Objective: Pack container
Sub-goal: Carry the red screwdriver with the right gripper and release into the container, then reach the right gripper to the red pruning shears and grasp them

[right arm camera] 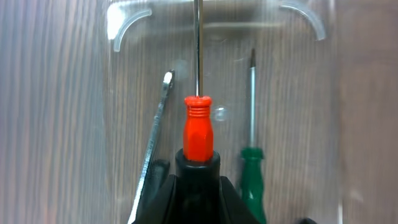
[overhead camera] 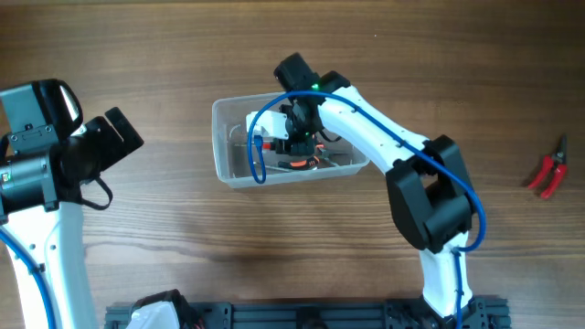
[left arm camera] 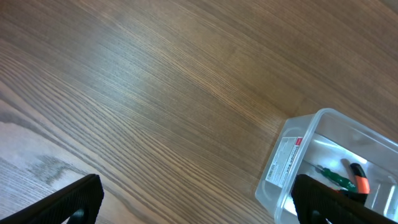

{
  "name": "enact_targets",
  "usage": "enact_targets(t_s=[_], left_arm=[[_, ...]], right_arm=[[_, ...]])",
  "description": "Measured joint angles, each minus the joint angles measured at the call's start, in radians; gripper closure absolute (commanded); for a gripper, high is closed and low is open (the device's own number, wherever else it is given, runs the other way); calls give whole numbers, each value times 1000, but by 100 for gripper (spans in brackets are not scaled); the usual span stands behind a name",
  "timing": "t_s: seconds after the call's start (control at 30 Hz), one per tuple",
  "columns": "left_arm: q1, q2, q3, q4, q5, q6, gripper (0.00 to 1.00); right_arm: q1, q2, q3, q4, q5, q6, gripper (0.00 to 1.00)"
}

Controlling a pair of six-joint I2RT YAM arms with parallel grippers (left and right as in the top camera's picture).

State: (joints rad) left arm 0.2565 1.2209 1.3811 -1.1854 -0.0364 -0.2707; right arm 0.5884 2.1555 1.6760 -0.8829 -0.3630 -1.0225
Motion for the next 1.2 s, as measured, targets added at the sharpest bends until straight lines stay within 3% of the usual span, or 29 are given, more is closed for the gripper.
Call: enact_targets(t_s=[0.03, 0.1, 0.37, 0.5, 0.63, 0.73, 0.83, 1.03, 1.2], left_arm=[[0, 0, 0, 0, 0, 0, 0], [0, 0, 0, 0, 0, 0, 0], [0, 0, 0, 0, 0, 0, 0], [0, 0, 0, 0, 0, 0, 0], [0, 0, 0, 0, 0, 0, 0], [0, 0, 0, 0, 0, 0, 0], [0, 0, 0, 0, 0, 0, 0], [0, 0, 0, 0, 0, 0, 0], [0, 0, 0, 0, 0, 0, 0]], right_arm=[[0, 1, 0, 3, -4, 0, 63], [0, 0, 0, 7, -9, 11, 0], [-6, -39, 56, -62, 9, 325, 0], [-60, -227, 161, -132, 172, 554, 0], [-306, -513, 214, -210, 441, 953, 0], [-603, -570, 216, -337, 531, 1236, 0], [-804, -550, 189, -388, 548, 1403, 1], [-1130, -431, 63, -365, 504, 1518, 0], [-1233, -268, 15, -347, 443, 1467, 0]])
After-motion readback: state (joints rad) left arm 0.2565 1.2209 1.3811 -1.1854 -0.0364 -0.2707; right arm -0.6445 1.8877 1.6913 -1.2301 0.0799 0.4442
